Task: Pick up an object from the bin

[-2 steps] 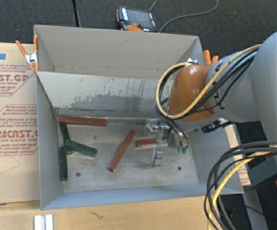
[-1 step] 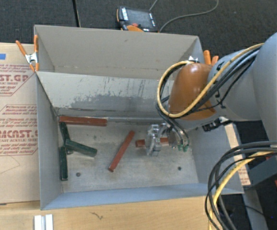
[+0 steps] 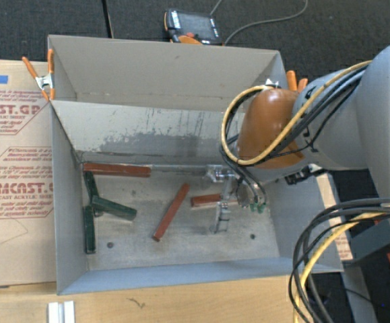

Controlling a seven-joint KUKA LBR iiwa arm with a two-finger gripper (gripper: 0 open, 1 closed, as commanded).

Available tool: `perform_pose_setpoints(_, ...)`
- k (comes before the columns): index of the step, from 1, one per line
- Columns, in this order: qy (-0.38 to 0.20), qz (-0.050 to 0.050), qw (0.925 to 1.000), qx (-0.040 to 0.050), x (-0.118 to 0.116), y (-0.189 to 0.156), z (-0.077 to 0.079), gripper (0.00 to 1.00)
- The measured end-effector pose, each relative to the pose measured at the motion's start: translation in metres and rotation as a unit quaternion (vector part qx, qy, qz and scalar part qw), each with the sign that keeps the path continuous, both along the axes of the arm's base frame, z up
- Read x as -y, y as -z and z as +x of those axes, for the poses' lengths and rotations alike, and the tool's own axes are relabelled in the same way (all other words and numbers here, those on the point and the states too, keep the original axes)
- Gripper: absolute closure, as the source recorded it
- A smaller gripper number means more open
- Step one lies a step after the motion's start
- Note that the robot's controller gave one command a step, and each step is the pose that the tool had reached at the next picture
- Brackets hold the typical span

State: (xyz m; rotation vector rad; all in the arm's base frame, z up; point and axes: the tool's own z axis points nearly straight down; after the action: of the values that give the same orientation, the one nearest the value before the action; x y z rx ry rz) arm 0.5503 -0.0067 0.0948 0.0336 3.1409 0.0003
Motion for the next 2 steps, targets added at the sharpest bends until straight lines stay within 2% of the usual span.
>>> perform_pose_setpoints(1,-0.013,0.0,0.9999,0.0004,0.0008,0.0266,0.0183,0.0)
perform_pose_setpoints(2,-0.013,0.0,0.9999,0.0005,0.0005,0.0241,0.0184,1.0)
